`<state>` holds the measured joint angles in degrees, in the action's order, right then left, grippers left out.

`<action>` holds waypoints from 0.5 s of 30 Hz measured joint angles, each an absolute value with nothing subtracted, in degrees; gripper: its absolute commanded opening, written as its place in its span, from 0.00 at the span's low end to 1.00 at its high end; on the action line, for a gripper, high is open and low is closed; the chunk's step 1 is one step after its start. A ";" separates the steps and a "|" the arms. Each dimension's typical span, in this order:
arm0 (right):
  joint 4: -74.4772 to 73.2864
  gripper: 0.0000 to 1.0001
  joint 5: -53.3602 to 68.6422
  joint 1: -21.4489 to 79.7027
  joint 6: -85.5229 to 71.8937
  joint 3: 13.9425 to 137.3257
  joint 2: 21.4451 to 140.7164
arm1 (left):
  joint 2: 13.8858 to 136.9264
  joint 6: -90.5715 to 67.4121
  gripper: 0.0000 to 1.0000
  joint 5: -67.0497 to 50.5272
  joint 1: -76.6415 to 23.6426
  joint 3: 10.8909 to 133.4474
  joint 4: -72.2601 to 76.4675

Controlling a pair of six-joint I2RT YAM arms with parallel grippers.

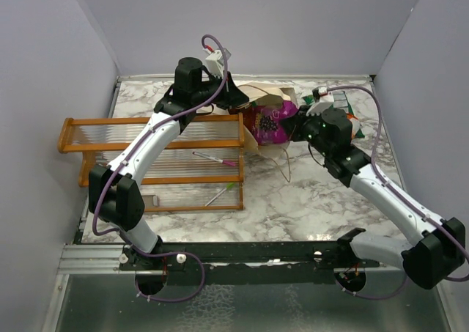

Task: Take the snacks out of the paper bag
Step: Take out the snack from the paper bag, then place the snack at the center of the board.

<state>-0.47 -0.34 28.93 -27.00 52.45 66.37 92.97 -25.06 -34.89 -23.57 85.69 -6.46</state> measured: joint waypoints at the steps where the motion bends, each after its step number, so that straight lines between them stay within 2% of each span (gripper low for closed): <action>1: -1.43 0.01 -0.34 28.93 -26.79 52.45 65.47 | 92.97 -25.06 0.00 -34.87 -23.57 85.69 -6.46; 15: -16.75 0.01 -4.93 29.04 -22.15 57.21 47.90 | 92.97 -25.02 0.00 -34.85 -23.57 85.69 -6.52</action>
